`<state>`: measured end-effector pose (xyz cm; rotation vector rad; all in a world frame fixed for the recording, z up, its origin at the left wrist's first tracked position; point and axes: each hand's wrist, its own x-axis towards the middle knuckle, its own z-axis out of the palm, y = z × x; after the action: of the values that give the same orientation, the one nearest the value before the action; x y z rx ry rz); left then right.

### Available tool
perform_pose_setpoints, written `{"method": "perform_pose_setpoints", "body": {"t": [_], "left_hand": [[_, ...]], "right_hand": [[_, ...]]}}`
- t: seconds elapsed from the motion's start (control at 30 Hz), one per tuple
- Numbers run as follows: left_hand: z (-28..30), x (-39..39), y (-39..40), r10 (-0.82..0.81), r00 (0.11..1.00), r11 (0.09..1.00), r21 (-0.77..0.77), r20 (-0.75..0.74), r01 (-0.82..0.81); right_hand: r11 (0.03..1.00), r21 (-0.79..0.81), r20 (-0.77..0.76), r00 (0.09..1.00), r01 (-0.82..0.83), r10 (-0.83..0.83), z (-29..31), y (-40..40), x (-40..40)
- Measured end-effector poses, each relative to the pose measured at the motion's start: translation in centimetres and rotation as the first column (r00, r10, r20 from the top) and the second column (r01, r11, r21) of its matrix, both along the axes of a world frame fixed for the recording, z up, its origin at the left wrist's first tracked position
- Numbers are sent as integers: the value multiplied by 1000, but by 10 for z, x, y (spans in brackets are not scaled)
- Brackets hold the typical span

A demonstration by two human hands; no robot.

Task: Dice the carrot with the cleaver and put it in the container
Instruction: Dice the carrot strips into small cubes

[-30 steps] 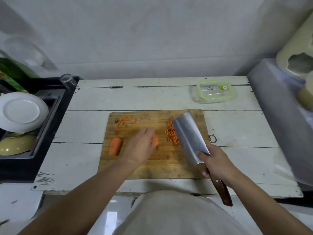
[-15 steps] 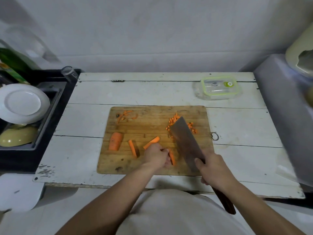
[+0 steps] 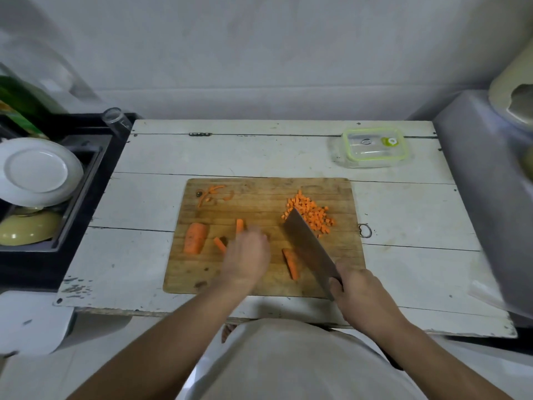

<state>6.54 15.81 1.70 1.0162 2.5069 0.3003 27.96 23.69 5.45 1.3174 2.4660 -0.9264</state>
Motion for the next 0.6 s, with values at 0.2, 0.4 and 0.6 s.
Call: {"method": "perform_pose_setpoints", "body": {"t": [0.2,0.4,0.6], "left_hand": [[-14,54,10,418,590,894,-199,691,-401],[-19,59,6,447,380,798,-170,810,-578],[-17,64,-2,446,227,707,-185,866,-683]], "right_hand": [[971,163,118,981,-174,156,-5,-11,-3],[953,172,127,965,-251,231,-15,-5,-23],[937,234,66,966,-258,250,-1,7,-2]]}}
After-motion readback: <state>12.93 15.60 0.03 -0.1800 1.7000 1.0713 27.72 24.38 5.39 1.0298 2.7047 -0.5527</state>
